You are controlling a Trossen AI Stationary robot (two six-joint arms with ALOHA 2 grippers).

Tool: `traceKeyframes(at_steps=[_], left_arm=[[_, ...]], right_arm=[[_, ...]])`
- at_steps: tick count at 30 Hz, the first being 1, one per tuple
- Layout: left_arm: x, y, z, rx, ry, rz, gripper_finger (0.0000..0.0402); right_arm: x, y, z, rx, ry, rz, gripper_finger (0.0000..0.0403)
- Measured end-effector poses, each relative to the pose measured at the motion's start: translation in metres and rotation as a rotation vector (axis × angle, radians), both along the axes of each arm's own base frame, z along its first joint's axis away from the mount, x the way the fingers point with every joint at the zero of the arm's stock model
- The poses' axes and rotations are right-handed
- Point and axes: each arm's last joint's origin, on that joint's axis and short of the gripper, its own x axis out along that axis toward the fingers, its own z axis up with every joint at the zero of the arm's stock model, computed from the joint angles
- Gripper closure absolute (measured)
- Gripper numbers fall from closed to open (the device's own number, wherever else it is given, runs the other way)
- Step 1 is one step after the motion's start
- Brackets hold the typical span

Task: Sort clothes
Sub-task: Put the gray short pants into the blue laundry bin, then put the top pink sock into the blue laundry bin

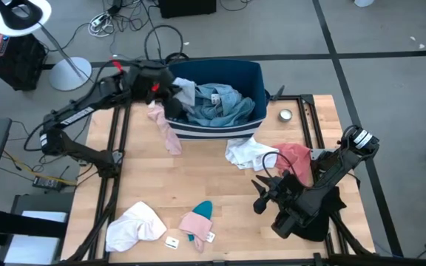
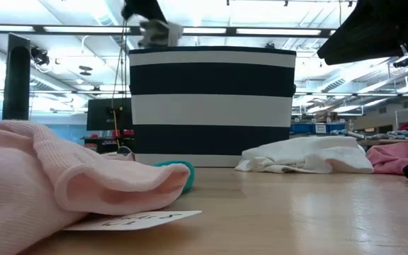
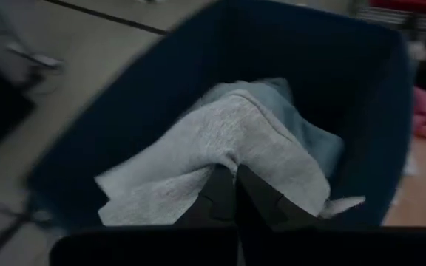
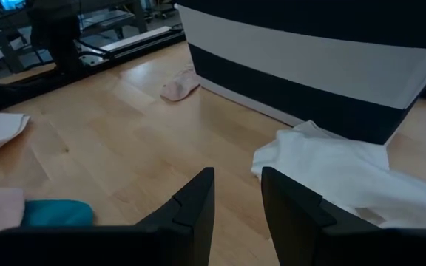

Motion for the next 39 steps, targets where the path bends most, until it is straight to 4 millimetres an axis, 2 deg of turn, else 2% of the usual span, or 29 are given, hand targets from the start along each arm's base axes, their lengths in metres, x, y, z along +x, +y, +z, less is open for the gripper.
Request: traceKeyframes(at_steps=[9,17,20,26,34,39], left_arm=[[0.016,0.023,-0.052,-0.028,-0.074,-0.038,0.039],[0.01,0.034,-0.099,-0.113,0.005,0.062,0.0363],[0.008,0.036,-0.109,-0.149,0.015,0.084,0.0347],[0.009,0.035,-0.104,-0.184,-0.012,0.047,0.0317],[0.004,0.032,-0.064,-0.161,-0.015,0.018,0.0295],[-0.009,0.015,-0.039,-0.124,-0.016,-0.033,0.0295]], right_arm=[[0.0,0.0,0.0,0.0,0.0,0.001,0.0289],[0.0,0.0,0.0,-0.003,0.003,0.001,0.0289],[0.0,0.0,0.0,0.0,0.0,0.001,0.0289],[0.0,0.0,0.0,0.001,-0.002,0.0,0.0289],[0.0,0.0,0.0,0.002,-0.002,0.0,0.0289],[0.0,0.0,0.0,-0.002,0.001,0.002,0.0289]])
